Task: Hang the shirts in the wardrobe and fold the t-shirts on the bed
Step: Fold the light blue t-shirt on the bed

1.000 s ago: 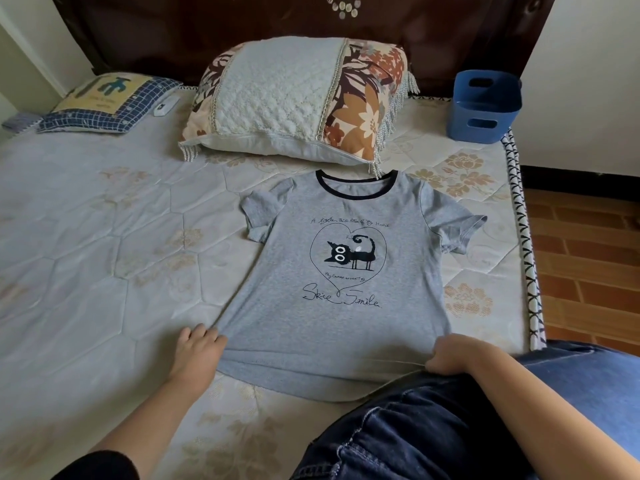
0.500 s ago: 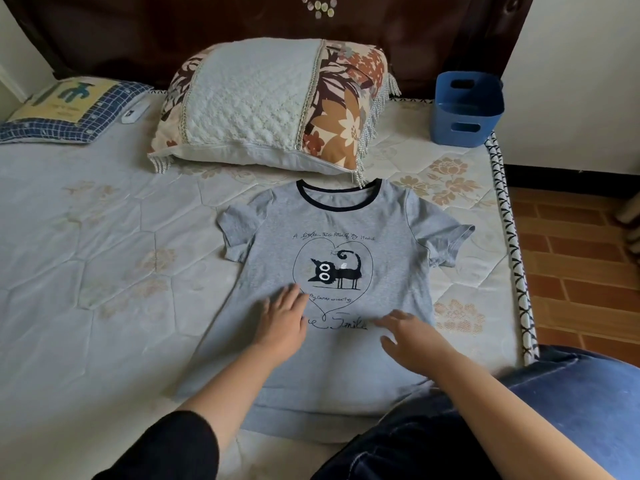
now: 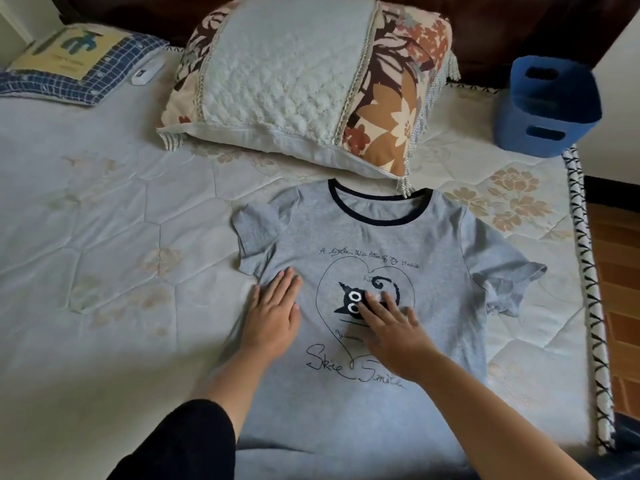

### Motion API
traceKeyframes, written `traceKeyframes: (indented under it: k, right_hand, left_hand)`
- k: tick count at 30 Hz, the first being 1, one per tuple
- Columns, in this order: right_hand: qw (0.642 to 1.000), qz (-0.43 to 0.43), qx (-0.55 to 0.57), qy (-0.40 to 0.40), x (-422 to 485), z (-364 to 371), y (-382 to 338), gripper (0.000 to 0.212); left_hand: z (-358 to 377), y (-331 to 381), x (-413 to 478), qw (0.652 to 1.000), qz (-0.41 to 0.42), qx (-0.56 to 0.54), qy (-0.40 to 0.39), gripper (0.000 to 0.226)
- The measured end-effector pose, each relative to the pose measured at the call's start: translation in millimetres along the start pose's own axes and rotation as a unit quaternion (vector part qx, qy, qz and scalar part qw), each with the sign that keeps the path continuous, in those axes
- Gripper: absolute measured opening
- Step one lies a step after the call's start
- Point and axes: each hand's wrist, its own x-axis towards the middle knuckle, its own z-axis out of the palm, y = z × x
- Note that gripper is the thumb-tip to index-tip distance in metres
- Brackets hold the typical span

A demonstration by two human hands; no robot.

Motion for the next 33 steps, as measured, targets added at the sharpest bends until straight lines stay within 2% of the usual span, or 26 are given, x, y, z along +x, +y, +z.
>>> traceKeyframes:
  k: [6,8,10,13,16,19,21,23,25,29,31,33]
  right_hand:
    - [0.997,0.004,-0.045,0.065,54,7,-3,0.076]
    - [0.993,0.014,-0.061,0.099,71,0,-10,0.074]
    - [0.993,0.003,-0.082,0.086,89,0,-13,0.078]
    - [0.990,-0.029,-0.064,0.126,111,-8,-22,0.074]
    - [0.990,-0.042,-0.051,0.126,131,-16,-31,0.070]
    - [0.985,-0.034,0.001,0.167,152,-32,-47,0.074]
    - [0.972,-0.047,0.025,0.231,168,-40,-66,0.056]
    - [0.964,-0.045,0.041,0.260,182,-57,-88,0.036]
    - [0.962,-0.055,0.072,0.259,195,-78,-111,0.031]
    - [0.990,-0.062,0.090,0.094,229,-105,-142,0.051]
    - [0.992,-0.053,0.100,0.059,240,-114,-150,0.062]
    - [0.993,-0.039,0.104,0.039,250,-117,-150,0.061]
  left_hand:
    - [11,-1,2,1.000,-0.004,-0.009,0.008,0.053]
    - [12,-3,2,1.000,-0.008,-0.007,0.005,0.053]
    - [14,-3,2,1.000,-0.014,-0.003,-0.005,0.055]
    - [14,-2,2,1.000,-0.018,-0.003,-0.012,0.057]
    - [14,-1,3,1.000,-0.021,-0.005,-0.008,0.059]
    - [14,0,3,1.000,-0.017,-0.004,-0.001,0.058]
    - [15,0,4,1.000,-0.017,-0.002,0.013,0.057]
    - [16,0,4,1.000,-0.015,-0.004,0.025,0.058]
    - [18,0,4,0.999,-0.011,-0.005,0.037,0.059]
    - [19,0,4,0.999,-0.013,0.008,0.045,0.059]
    - [20,0,3,0.999,-0.012,0.009,0.046,0.058]
    - [21,0,2,0.999,-0.013,0.010,0.044,0.059]
